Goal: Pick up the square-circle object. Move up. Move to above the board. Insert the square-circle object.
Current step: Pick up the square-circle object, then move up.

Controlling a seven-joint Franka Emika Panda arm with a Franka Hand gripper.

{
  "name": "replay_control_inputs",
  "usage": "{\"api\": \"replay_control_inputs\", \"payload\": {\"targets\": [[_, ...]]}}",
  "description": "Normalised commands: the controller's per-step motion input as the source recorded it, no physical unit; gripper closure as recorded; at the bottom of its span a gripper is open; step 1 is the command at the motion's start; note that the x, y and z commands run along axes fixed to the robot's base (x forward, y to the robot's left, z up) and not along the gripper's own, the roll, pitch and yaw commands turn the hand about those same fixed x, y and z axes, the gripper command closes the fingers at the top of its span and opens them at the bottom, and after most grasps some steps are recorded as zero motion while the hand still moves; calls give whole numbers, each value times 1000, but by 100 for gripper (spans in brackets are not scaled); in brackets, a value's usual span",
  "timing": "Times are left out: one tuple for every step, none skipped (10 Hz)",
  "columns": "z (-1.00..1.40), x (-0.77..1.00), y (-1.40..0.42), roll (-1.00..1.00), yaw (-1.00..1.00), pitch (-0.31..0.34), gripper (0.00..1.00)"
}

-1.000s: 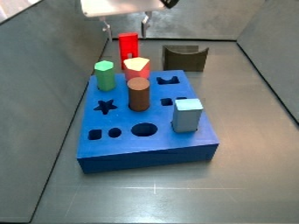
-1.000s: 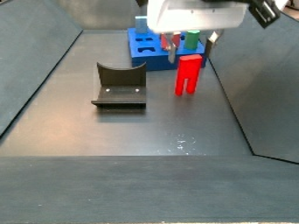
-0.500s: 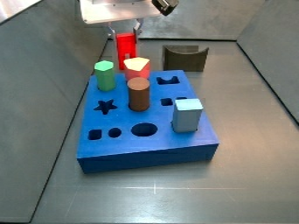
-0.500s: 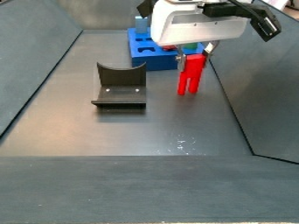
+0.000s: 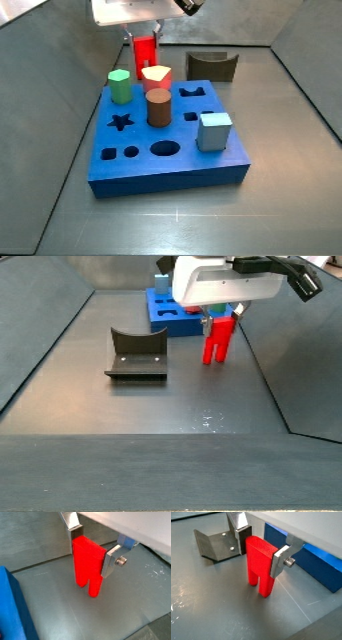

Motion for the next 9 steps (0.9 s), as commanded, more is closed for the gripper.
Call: {"api": "replay_control_inputs", "payload": {"targets": [[0, 0, 0, 0, 0, 0, 100], [0, 0, 0, 0, 0, 0, 100], [0, 0, 0, 0, 0, 0, 100], [0, 0, 0, 0, 0, 0, 100], [0, 0, 0, 0, 0, 0, 100], [0, 0, 0, 0, 0, 0, 100], [833, 0, 0, 0, 0, 0, 100], [826, 21, 66, 4, 14, -6, 100], [713, 4, 57, -10, 14, 7, 100]]}}
